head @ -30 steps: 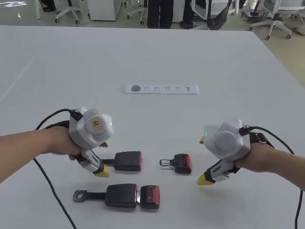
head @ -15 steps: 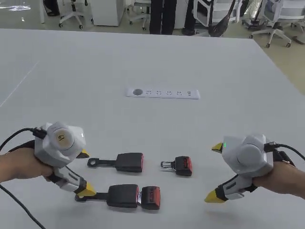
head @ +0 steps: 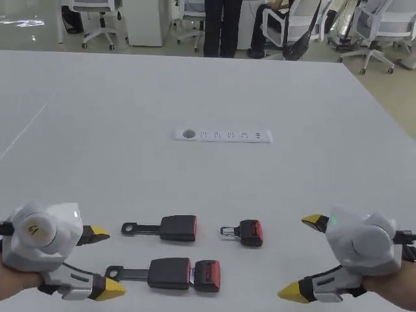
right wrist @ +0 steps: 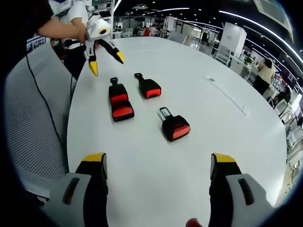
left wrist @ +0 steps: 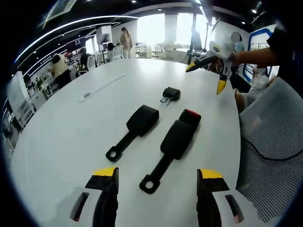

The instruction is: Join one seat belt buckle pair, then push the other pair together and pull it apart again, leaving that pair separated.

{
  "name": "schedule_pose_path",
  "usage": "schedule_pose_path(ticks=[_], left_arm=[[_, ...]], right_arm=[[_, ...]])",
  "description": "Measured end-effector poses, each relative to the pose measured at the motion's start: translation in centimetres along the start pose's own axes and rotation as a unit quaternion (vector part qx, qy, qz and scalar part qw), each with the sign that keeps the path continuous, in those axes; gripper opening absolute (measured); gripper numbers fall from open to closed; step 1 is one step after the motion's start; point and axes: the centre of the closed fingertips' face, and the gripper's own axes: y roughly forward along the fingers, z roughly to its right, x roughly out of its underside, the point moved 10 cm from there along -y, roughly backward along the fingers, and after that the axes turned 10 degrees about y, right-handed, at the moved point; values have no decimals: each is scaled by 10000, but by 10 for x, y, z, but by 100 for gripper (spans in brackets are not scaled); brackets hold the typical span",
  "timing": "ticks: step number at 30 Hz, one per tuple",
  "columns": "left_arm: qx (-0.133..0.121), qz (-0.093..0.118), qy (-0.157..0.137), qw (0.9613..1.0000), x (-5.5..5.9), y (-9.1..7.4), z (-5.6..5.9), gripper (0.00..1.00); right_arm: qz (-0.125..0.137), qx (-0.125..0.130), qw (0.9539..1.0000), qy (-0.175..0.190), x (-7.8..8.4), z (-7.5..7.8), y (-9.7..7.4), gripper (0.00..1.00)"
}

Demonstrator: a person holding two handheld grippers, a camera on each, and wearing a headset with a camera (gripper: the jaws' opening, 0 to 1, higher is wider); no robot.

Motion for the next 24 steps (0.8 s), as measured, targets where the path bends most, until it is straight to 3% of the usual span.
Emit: schedule_pose_path(ticks=[2,5,9,11,12,16,19,24], left_arm=[[-155,172,-93,9997,3,-4,5,70],[-499,626,-274,9964,0,-11,16,71],[-639,845,-342,9938,6,-14,21,76],[-727,968,-454,9916,15,-14,20,80],[-754,1018,-505,9907,13,-15,25,81],[-871,1105,-644,9880,21,-14,29,87],[-968,1109,-638,9870,26,-13,29,90],[-1131,1141,-620,9851,22,-13,31,97]], right_arm=[[141,48,9998,118,2,-6,-1,90],[393,104,9988,288,3,-16,-2,92],[638,219,9970,375,1,-27,-6,94],[729,251,9962,410,0,-32,-7,95],[799,263,9956,422,0,-35,-7,97],[1053,313,9927,508,1,-42,-6,99],[1052,330,9926,515,8,-47,-1,99],[1025,325,9926,570,15,-55,-1,99]])
